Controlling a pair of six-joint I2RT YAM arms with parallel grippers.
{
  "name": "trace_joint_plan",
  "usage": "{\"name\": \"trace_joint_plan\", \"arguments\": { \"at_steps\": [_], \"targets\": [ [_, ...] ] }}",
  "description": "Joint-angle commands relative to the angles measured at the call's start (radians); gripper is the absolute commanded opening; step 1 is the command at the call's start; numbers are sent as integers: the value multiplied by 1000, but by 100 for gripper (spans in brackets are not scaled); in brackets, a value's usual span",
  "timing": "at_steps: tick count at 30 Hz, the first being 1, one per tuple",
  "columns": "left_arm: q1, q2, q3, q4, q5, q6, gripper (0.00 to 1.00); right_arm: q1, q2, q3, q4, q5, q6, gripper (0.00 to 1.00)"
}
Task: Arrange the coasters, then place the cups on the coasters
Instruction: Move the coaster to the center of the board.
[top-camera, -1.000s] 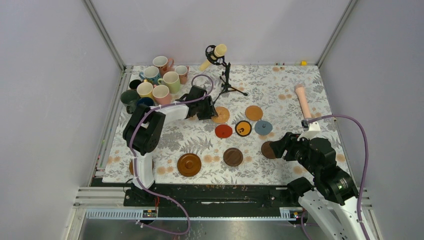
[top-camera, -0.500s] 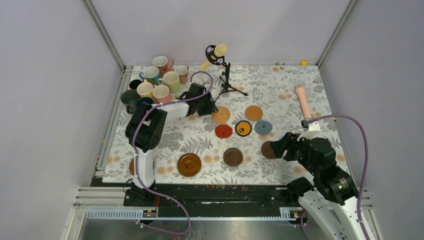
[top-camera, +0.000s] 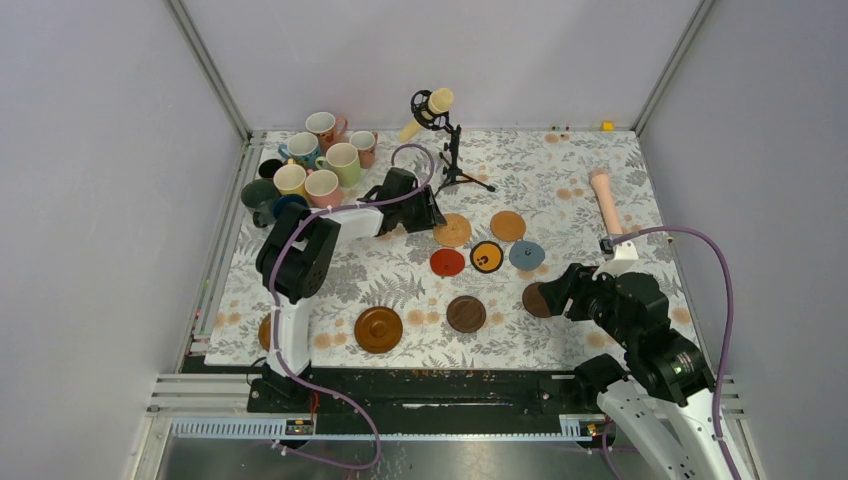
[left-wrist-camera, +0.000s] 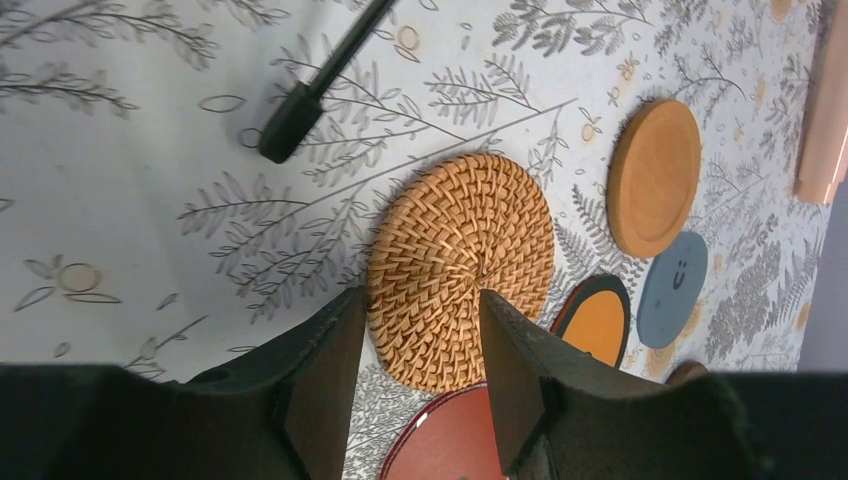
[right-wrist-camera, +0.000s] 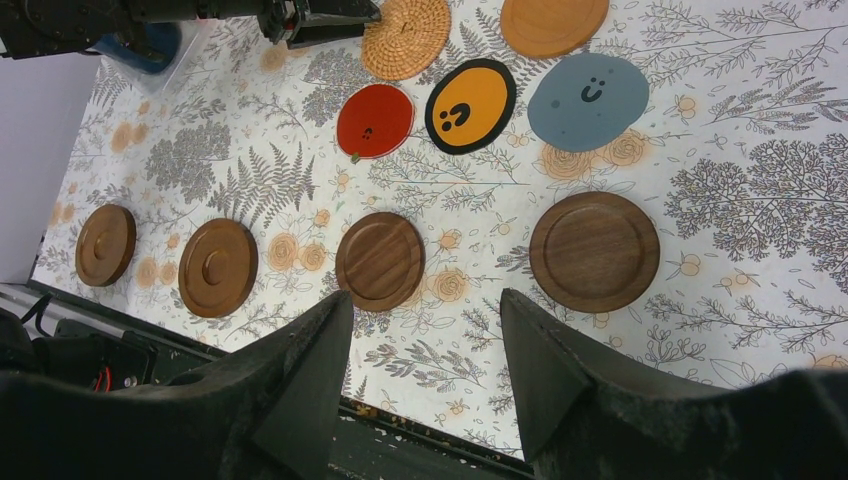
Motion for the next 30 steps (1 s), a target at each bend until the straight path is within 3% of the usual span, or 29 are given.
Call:
{"name": "trace_joint_plan", "arguments": {
  "at_steps": [1, 15, 30],
  "targets": [
    [-20, 30, -2, 28, 45, 22, 47, 6, 7, 32, 40, 12, -17, 64],
    [-35, -40, -15, 4, 59, 59, 47, 6, 8, 21, 42, 13, -6, 64],
    [-35, -327, -74, -149, 52, 112, 50, 7, -6, -31, 30, 123, 101, 69]
  ]
}}
